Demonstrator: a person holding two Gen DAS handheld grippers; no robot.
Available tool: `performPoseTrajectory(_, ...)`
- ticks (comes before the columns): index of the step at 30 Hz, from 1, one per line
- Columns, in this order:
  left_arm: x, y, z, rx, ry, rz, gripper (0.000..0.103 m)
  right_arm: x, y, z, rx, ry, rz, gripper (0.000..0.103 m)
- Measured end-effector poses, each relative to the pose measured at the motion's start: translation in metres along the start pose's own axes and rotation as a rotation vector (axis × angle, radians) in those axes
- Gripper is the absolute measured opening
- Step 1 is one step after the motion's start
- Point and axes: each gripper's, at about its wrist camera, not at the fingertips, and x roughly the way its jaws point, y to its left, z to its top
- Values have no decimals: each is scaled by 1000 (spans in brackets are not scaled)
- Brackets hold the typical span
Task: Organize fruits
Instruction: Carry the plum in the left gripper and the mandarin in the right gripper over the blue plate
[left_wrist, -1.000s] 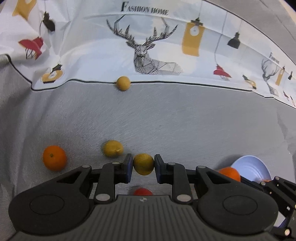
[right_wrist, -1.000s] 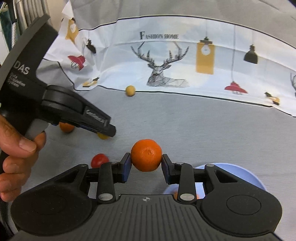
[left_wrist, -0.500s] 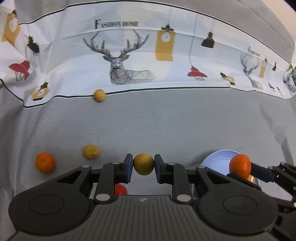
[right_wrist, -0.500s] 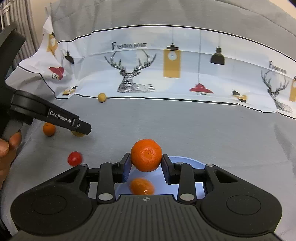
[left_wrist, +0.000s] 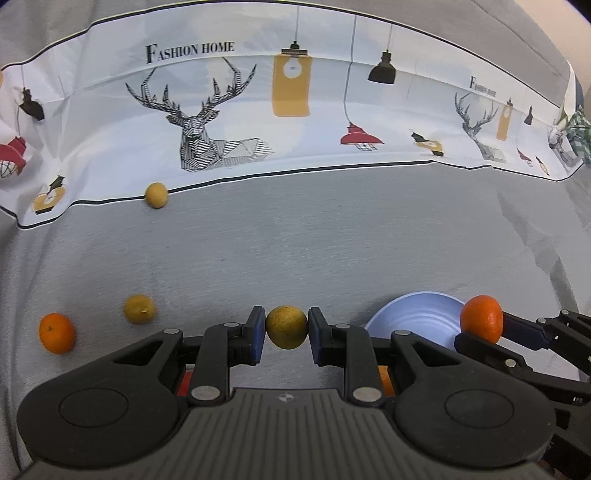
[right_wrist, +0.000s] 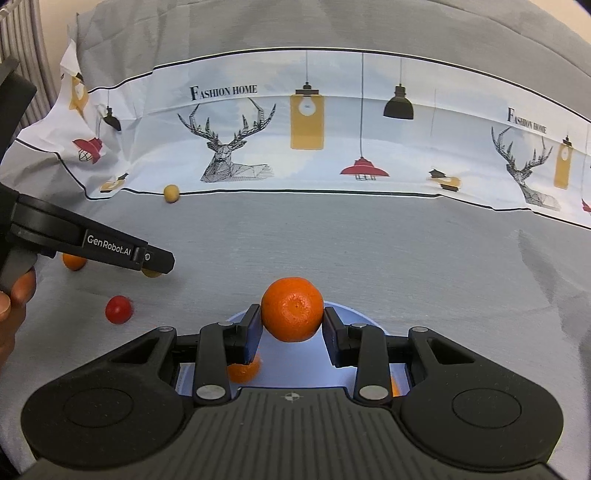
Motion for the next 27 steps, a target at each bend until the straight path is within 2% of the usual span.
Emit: performPoseTrajectory(27, 3, -19, -4, 38, -11, -42, 27, -1, -17, -4, 47, 17, -56, 37)
